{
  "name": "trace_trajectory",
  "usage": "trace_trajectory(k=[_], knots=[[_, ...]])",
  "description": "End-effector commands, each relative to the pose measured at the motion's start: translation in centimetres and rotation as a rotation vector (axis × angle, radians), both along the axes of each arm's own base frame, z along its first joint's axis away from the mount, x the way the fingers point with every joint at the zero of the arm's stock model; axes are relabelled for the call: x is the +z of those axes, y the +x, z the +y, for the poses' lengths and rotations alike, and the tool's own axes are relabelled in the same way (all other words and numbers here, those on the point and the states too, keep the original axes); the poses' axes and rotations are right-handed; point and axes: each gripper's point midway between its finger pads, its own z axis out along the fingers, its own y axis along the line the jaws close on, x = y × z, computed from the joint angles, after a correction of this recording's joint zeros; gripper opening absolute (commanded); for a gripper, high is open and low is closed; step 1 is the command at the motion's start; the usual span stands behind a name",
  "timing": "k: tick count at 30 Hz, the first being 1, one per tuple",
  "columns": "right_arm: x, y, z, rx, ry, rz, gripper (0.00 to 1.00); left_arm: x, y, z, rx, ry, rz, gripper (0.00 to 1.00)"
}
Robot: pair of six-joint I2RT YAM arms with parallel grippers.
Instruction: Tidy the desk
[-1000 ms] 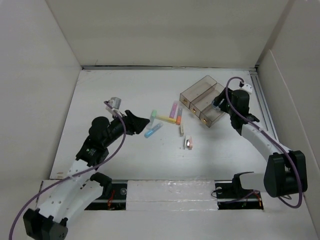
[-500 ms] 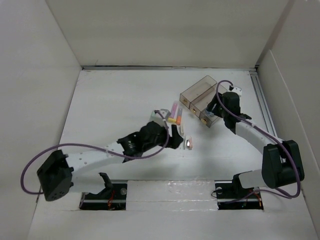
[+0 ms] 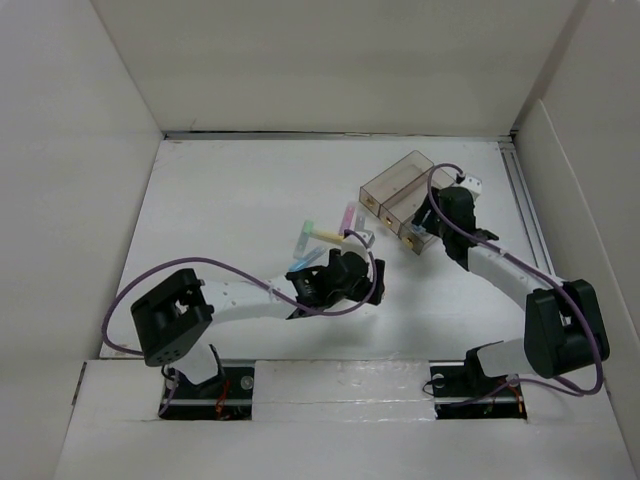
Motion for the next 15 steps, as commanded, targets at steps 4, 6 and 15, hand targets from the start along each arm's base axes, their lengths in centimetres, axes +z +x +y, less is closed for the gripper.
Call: trace_trajectory(k=[4, 6, 15], knots=[[1.1, 0.6, 0.3, -0.029, 0.008, -0.059, 0.56, 1.4, 0.9, -2.1, 0.025, -0.020, -0.035, 0.76], [0.6, 0.5, 0.7, -0.021, 0.006, -0.045, 0.62, 1.1, 0.8, -2.1, 0.031, -0.007, -0.041, 0.76], [1.9, 0.4, 0.8, -0.027, 0.015, -0.079, 0.85, 0.8, 1.4, -2.8, 0.032, 0.019, -0.053, 0.75]])
